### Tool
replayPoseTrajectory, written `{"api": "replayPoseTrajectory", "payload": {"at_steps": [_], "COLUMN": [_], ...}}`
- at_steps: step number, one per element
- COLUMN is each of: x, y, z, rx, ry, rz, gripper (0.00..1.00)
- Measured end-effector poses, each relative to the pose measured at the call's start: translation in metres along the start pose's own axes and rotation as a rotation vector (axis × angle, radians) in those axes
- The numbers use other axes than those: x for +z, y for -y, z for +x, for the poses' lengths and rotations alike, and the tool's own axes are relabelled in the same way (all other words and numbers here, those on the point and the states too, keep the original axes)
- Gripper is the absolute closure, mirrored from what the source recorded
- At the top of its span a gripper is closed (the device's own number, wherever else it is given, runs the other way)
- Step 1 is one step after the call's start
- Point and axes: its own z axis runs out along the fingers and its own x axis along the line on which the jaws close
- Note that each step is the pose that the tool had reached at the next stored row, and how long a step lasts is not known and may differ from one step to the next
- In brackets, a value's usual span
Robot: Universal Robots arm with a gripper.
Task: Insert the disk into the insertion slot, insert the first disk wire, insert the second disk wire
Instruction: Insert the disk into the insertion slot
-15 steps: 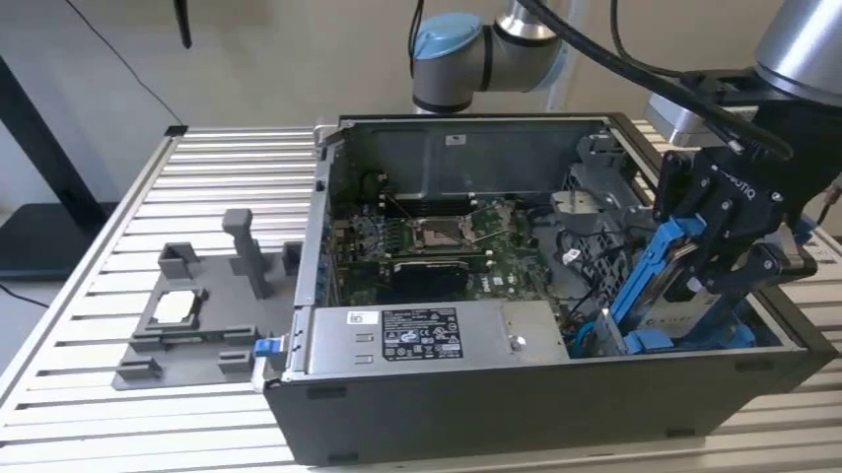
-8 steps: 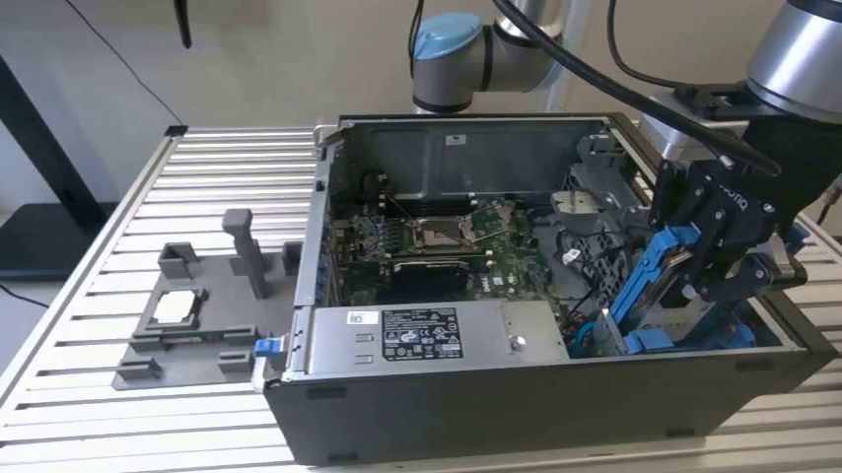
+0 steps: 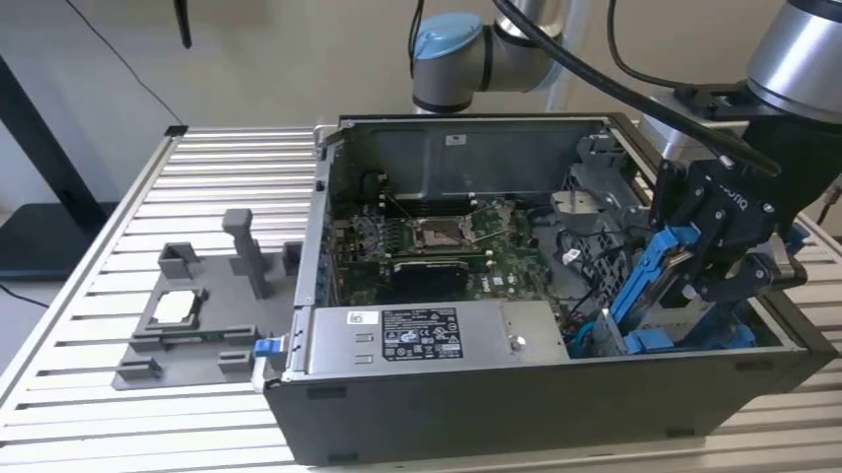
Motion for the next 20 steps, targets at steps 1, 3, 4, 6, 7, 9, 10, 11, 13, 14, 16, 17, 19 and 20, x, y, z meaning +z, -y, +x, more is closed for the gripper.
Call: {"api": "replayPoseTrajectory", "payload": {"at_steps": [1, 3, 4, 6, 7, 9, 10, 11, 13, 14, 16, 17, 19, 20], "x": [0.0000, 0.0000, 0.0001, 0.0001, 0.0001, 0.0001, 0.0002, 0.0002, 0.0002, 0.0002, 0.0002, 0.0003, 0.0003, 0.0001], "y": [0.0000, 0.0000, 0.0000, 0.0000, 0.0000, 0.0000, 0.0000, 0.0000, 0.0000, 0.0000, 0.0000, 0.0000, 0.0000, 0.0000], "z": [0.0000, 0.0000, 0.0000, 0.0000, 0.0000, 0.0000, 0.0000, 0.0000, 0.0000, 0.0000, 0.0000, 0.0000, 0.0000, 0.0000], "rx": [0.000, 0.000, 0.000, 0.000, 0.000, 0.000, 0.000, 0.000, 0.000, 0.000, 0.000, 0.000, 0.000, 0.000], "ry": [-0.0002, 0.0000, 0.0002, 0.0001, 0.0000, 0.0001, 0.0000, 0.0000, 0.0001, 0.0001, 0.0000, 0.0000, 0.0001, 0.0002], "rz": [0.0001, 0.0001, 0.0001, 0.0001, 0.0000, 0.0001, 0.0001, 0.0000, 0.0001, 0.0001, 0.0001, 0.0001, 0.0001, 0.0001], "gripper": [0.66, 0.60, 0.54, 0.47, 0.47, 0.47, 0.47, 0.47, 0.47, 0.47, 0.47, 0.47, 0.47, 0.47]}}
